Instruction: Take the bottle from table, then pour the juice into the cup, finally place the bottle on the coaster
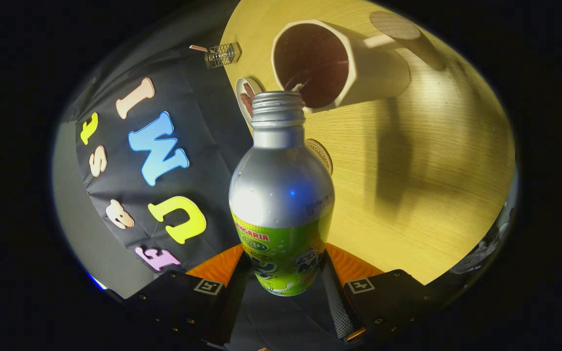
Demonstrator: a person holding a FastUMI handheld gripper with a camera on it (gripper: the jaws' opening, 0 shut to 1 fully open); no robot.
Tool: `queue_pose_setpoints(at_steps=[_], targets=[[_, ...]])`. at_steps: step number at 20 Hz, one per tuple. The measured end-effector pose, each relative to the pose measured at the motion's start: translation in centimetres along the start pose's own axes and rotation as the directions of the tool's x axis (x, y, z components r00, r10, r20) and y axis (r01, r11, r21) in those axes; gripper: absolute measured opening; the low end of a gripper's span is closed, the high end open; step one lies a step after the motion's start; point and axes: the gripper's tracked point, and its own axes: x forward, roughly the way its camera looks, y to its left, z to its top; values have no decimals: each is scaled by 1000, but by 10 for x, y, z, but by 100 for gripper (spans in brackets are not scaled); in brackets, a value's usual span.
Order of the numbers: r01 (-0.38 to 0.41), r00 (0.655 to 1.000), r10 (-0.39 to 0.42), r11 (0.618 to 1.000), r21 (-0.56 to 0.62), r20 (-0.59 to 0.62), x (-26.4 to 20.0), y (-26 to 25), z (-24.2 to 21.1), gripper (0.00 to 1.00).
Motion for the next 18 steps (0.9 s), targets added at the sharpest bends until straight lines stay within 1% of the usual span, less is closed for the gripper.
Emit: queue_pose_setpoints(at_steps=[9,18], targets=[[11,1000,-11,999,48,-16,-4,9,-4,77],[-8,999,12,992,129,-33,-2,30,-13,77]])
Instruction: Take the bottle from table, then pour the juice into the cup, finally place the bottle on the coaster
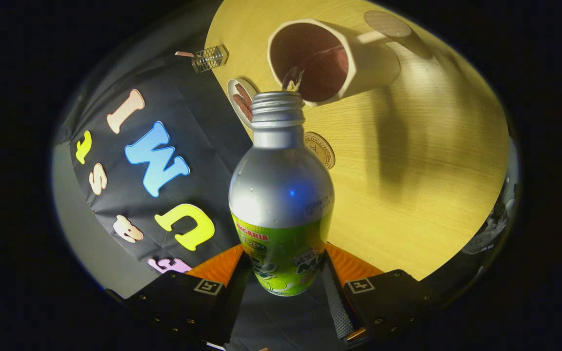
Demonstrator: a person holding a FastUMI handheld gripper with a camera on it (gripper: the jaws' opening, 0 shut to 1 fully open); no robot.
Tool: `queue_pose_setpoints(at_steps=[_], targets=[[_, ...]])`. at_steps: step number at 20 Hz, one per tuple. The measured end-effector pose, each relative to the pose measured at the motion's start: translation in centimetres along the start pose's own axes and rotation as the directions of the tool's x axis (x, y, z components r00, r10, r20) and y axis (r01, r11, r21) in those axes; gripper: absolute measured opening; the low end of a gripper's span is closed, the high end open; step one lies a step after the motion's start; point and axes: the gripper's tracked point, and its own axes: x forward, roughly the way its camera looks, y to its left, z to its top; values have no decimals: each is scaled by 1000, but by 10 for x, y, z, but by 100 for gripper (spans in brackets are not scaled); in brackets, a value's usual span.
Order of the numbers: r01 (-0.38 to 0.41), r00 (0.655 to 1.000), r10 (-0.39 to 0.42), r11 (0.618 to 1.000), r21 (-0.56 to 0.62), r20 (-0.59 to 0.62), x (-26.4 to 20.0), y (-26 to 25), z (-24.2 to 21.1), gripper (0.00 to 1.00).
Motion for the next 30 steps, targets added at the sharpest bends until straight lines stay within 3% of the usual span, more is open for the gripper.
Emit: queue_pose_setpoints(at_steps=[30], targets=[[-29,999,35,988,152,-32,-8,32,-5,77]])
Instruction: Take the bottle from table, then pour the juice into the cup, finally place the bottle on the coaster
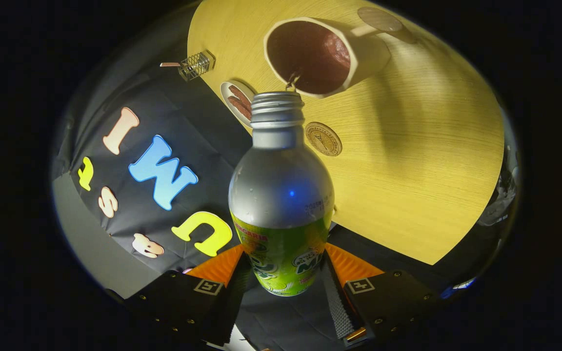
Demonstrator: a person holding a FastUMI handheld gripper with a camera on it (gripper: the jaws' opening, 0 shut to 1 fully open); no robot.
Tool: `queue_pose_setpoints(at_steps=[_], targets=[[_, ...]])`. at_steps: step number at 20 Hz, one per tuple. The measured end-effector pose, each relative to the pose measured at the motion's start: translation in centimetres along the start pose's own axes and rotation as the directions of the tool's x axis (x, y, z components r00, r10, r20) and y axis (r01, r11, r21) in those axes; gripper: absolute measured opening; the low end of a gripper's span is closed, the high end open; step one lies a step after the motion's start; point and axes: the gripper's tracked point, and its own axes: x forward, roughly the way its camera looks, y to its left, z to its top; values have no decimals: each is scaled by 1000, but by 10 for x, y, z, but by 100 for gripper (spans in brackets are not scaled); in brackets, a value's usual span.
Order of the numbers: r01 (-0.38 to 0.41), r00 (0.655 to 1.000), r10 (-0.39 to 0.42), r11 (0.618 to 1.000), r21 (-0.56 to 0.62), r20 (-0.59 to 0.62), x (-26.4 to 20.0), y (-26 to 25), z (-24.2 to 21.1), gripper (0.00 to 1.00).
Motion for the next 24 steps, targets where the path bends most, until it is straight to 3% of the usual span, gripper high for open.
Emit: queue_pose_setpoints(at_steps=[5,13,17,24], targets=[[12,1000,-12,1000,-27,17,3,-3,3,77],[82,993,-62,973,-216,99,6,-34,17,77],[130,985,-84,936,-328,149,8,-50,26,77],[238,958,-119,834,-497,260,2,-78,48,77]])
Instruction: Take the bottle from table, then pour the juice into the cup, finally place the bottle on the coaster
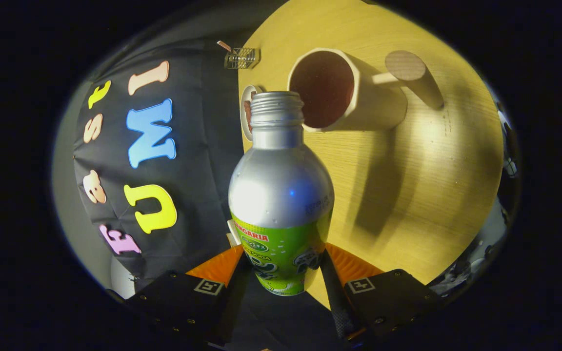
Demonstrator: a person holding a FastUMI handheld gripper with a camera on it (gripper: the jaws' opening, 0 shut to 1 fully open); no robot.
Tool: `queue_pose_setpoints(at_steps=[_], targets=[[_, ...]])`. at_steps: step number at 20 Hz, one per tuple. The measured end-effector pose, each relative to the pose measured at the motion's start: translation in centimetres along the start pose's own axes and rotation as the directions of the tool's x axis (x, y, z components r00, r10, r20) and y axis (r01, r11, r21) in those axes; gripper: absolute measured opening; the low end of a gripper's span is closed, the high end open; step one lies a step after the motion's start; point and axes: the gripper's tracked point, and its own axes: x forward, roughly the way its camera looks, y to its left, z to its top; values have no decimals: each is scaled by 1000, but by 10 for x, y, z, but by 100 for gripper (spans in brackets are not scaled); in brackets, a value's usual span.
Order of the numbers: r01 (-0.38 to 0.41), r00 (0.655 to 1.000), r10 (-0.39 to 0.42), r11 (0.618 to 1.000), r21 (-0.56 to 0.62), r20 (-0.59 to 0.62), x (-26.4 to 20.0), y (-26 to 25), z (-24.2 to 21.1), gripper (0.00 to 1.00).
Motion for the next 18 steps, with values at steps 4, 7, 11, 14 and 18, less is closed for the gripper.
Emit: queue_pose_setpoints(at_steps=[4,7,11,14,18], targets=[[40,999,-34,986,-161,38,2,-12,-1,77],[87,994,-67,963,-256,85,3,-21,3,77],[141,987,-101,910,-390,121,5,-27,1,77],[187,979,-118,849,-494,168,5,-27,5,77],[231,961,-93,788,-571,260,1,-20,15,77]])
